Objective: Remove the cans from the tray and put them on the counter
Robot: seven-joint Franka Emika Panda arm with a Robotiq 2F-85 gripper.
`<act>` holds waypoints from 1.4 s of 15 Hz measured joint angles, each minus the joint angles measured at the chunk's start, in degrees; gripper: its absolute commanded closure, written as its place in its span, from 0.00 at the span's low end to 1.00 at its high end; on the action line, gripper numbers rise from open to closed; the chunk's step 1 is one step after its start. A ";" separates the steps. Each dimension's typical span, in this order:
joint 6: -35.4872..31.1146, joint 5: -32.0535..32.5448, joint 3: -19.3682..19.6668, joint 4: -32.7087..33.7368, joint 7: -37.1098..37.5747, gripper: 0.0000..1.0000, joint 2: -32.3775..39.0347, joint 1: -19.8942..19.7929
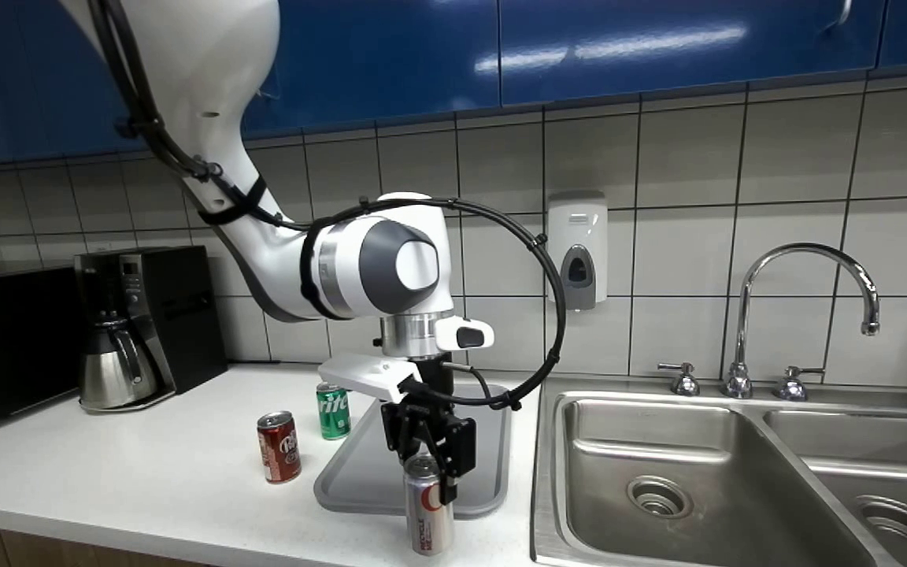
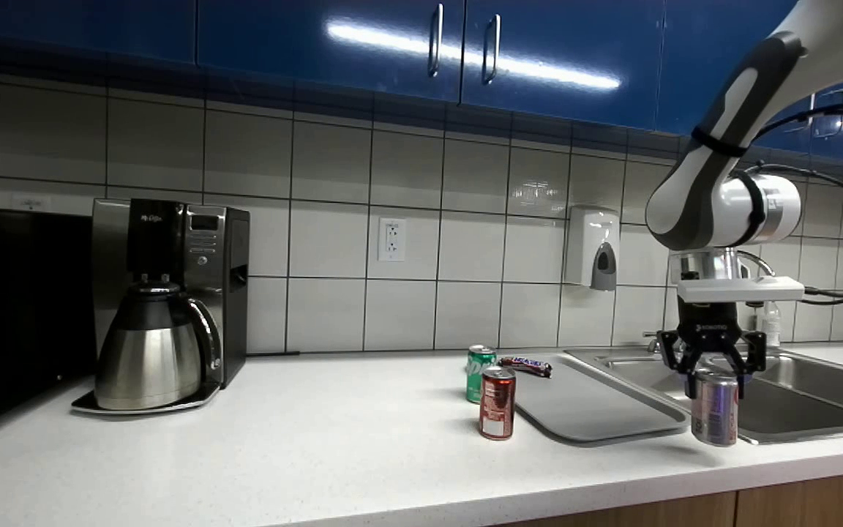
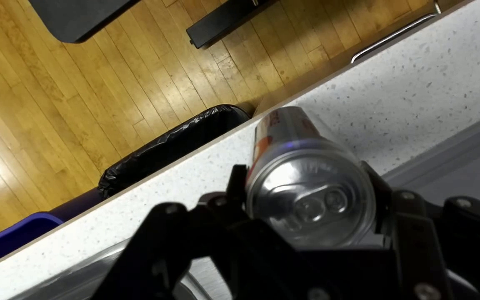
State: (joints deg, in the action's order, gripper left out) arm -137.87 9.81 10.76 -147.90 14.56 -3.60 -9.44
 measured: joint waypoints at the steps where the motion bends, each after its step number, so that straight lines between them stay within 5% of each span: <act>1: -0.01 0.00 -0.12 0.00 0.03 0.61 0.16 0.01; 21: -1.39 1.34 -0.55 1.51 0.94 0.61 3.60 0.35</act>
State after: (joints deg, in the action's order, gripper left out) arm -139.26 11.15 10.21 -146.39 15.50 0.00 -9.09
